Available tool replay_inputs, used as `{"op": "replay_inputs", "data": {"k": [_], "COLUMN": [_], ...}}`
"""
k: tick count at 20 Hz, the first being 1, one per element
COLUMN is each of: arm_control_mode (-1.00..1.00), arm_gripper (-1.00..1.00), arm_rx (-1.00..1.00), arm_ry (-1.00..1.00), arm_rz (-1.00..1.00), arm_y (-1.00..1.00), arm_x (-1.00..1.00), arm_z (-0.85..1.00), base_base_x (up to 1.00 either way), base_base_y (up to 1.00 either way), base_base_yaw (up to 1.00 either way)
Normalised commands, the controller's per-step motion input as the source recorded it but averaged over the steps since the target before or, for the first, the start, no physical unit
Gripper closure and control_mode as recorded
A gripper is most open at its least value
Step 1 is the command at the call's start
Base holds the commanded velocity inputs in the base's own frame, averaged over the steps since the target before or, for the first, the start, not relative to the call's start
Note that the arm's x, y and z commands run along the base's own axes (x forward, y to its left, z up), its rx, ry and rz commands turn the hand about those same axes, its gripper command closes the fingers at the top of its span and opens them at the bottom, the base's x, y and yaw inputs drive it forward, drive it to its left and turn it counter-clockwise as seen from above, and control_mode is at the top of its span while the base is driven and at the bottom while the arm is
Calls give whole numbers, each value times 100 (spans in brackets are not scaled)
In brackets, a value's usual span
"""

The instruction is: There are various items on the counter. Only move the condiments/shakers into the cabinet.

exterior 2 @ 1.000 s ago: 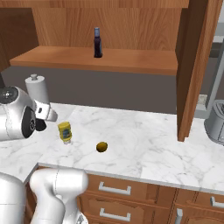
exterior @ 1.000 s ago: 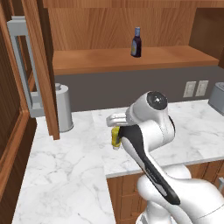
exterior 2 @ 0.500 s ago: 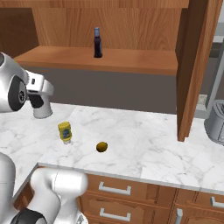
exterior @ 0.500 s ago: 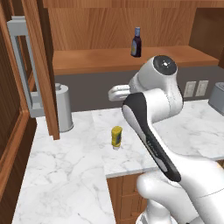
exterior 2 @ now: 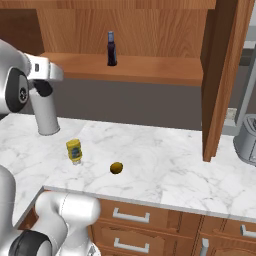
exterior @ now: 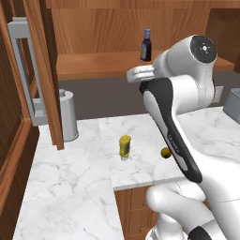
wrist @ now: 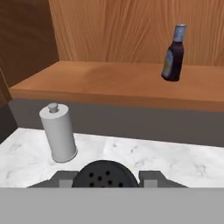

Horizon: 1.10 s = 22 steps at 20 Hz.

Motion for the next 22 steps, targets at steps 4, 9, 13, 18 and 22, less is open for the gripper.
{"op": "replay_inputs", "data": {"k": [4, 9, 13, 18, 22], "arm_control_mode": [-100, -100, -100, -100, -100], "arm_gripper": [100, 100, 100, 100, 100], "arm_rx": [0, 1, 0, 0, 0], "arm_ry": [-20, -6, -1, 0, 0], "arm_rz": [0, 0, 0, 0, 0], "arm_y": [-4, 0, 0, 0, 0], "arm_x": [2, 22, 48, 79, 67], "arm_z": [34, 50, 25, -5, -16], "base_base_x": [0, 0, 0, 0, 0], "base_base_y": [0, 0, 0, 0, 0], "base_base_yaw": [0, 0, 0, 0, 0]}}
